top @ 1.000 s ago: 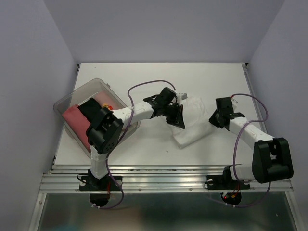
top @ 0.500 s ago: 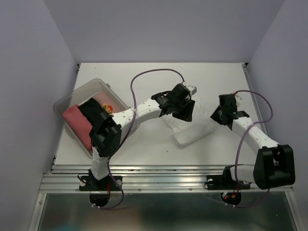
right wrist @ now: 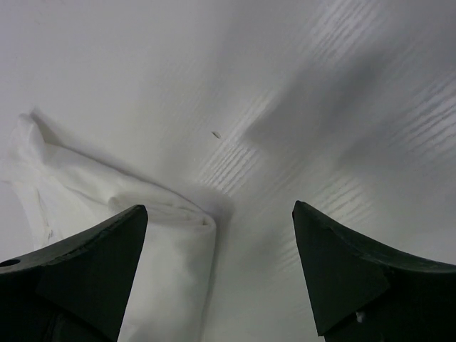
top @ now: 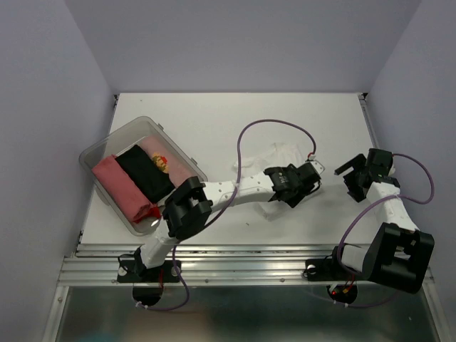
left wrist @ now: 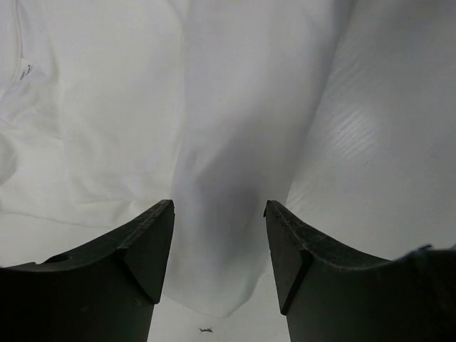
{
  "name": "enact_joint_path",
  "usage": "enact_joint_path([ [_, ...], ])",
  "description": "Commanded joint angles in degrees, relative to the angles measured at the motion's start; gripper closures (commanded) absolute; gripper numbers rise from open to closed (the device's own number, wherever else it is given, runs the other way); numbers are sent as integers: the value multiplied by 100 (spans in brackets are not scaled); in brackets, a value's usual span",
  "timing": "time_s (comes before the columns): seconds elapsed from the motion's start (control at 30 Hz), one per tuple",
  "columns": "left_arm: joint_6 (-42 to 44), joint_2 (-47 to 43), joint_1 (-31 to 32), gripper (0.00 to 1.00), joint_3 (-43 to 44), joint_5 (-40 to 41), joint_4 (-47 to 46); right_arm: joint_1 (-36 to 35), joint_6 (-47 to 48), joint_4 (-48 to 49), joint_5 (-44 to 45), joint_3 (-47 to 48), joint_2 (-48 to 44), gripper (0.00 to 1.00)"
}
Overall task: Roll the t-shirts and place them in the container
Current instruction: Roll the T-shirt to the center of the board.
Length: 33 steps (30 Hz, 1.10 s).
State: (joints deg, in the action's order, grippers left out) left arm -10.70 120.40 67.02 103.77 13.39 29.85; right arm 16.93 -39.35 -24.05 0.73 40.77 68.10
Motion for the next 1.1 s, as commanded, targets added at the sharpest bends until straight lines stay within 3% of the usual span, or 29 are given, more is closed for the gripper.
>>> enact_joint_path([
  [0.0,717,10,460,35,75,1367,-57,311,-125,6,-512,-122,-156,11],
  [0.2,1615,-148,917,35,-630,1965,-1059,443,-160,41,-565,-87,-148,10],
  [0.4,1659,326,1006,27,-208,2098,-682,443,-160,111,-715,-131,-95,10],
  [1.07,1879,1336,1041,20,240,2501,-348,443,-178,199,-864,-140,-191,9],
])
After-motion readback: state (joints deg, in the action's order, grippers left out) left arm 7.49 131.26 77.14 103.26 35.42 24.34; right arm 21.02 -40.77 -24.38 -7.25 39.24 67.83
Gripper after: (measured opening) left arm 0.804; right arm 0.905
